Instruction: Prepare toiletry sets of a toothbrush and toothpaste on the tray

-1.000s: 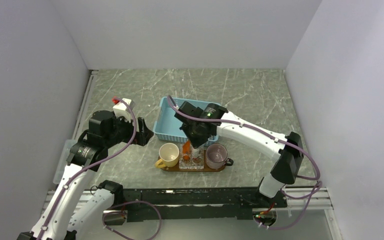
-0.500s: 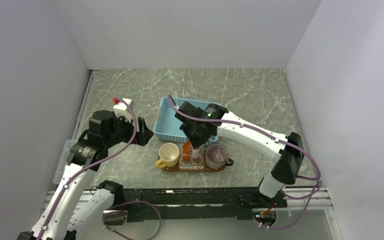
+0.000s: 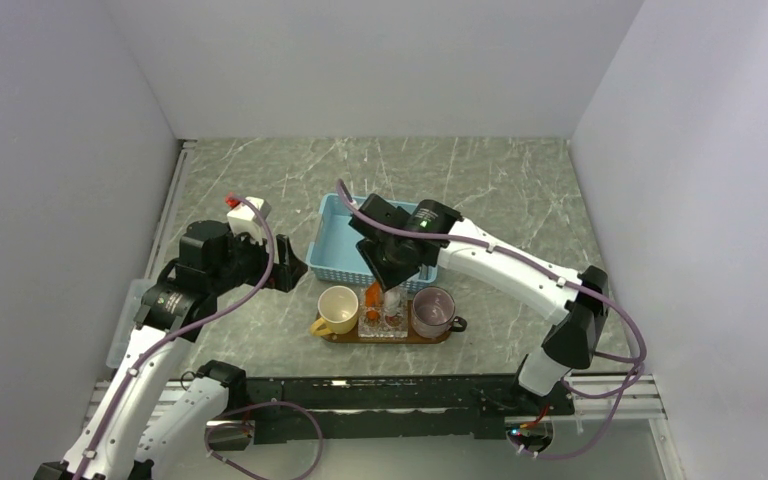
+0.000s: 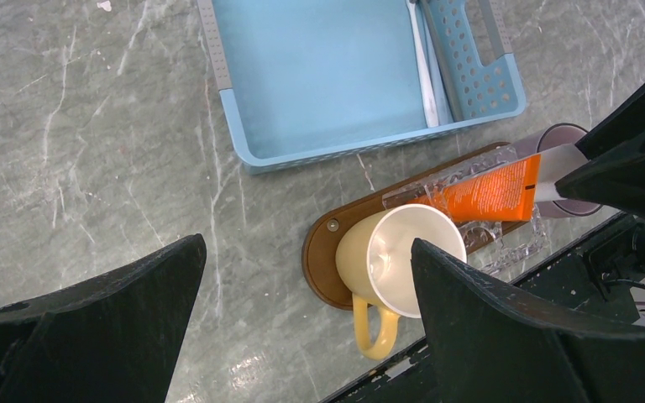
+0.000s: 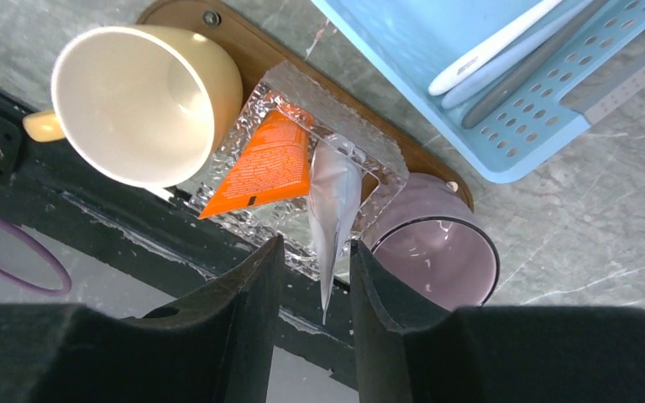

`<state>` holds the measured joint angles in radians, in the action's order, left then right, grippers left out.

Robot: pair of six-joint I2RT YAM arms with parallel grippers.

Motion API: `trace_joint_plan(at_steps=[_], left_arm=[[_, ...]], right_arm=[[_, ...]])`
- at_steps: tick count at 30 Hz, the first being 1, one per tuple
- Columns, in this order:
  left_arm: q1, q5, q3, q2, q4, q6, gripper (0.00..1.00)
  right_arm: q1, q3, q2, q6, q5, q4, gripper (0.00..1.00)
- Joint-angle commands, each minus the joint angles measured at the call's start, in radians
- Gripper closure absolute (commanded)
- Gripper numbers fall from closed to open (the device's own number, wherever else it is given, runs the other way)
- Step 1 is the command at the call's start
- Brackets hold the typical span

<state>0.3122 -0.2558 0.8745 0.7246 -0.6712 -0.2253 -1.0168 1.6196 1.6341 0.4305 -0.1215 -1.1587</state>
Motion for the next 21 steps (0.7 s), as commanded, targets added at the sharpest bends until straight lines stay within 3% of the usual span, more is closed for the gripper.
trace_joint_plan(at_steps=[1,14,21], left_arm=[[0.003,0.009,0.003,0.001,0.025,0.011,0.01],[0.004,0.014,0.003,0.009,0.027,0.013,0.01],[0.004,0.012,0.003,0.009,0.032,0.013,0.01]], right_arm=[[0.000,0.094,-0.021,0.005,-0.075,-0.055,0.61],[0.067,0.282,0.020,-0.037,-0.170,-0.096,0.56],[0.183,0.236,0.066,-0.065,-0.145,0.004,0.56]])
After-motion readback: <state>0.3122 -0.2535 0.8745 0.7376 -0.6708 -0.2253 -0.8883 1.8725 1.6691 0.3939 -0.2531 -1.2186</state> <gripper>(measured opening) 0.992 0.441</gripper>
